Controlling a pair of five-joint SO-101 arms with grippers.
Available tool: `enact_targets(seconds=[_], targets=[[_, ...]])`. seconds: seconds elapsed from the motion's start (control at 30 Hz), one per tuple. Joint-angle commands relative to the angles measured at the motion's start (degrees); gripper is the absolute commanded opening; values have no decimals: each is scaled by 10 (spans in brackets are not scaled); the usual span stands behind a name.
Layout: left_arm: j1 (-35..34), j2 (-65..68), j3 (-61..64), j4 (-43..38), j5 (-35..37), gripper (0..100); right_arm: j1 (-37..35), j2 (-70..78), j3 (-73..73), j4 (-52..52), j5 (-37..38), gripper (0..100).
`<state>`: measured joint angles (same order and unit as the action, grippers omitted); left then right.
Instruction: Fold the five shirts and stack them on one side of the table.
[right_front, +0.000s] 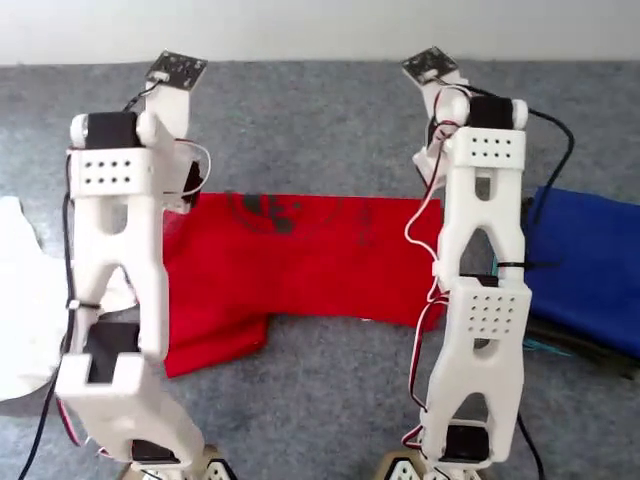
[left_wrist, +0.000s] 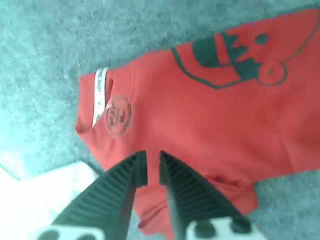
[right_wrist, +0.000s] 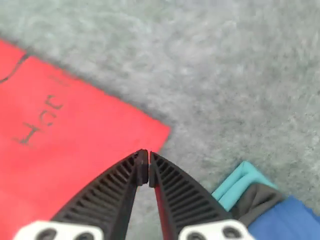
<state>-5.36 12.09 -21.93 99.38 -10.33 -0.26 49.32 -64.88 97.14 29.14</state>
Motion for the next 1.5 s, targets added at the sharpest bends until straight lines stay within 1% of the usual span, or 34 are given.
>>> enact_targets(seconds=[0.0,0.2,0.27,0.4,0.5,0.6,0.73,0.87,0.93,1.03,1.2,1.47], targets=[[-16,-62,41,9,5,104,-7,14,-28,34,-6,10],[-101,-102,65,10,6,104,14,99,-35,8,-6,11],[-139,-122,81,10,7,103,-9,102,-64,24,-11,11],[-208,-178,141,10,9,103,-63,109,-152,55,-49,11],[-231,-221,159,4,-10,103,-74,107,-142,55,-83,15],[-239,-246,159,1,-39,103,-73,107,-126,56,-124,17],[-241,-249,160,4,-40,103,-65,105,-100,56,-150,18],[-241,-251,160,5,-40,103,-52,103,-88,58,-185,95],[-242,-250,160,5,-40,103,-43,103,-85,58,-198,113],[-242,-250,161,6,-40,100,-27,104,-79,58,-202,113],[-242,-249,161,6,-40,58,4,108,-80,57,-203,113],[-242,-249,161,11,-40,58,28,109,-40,57,-201,112]])
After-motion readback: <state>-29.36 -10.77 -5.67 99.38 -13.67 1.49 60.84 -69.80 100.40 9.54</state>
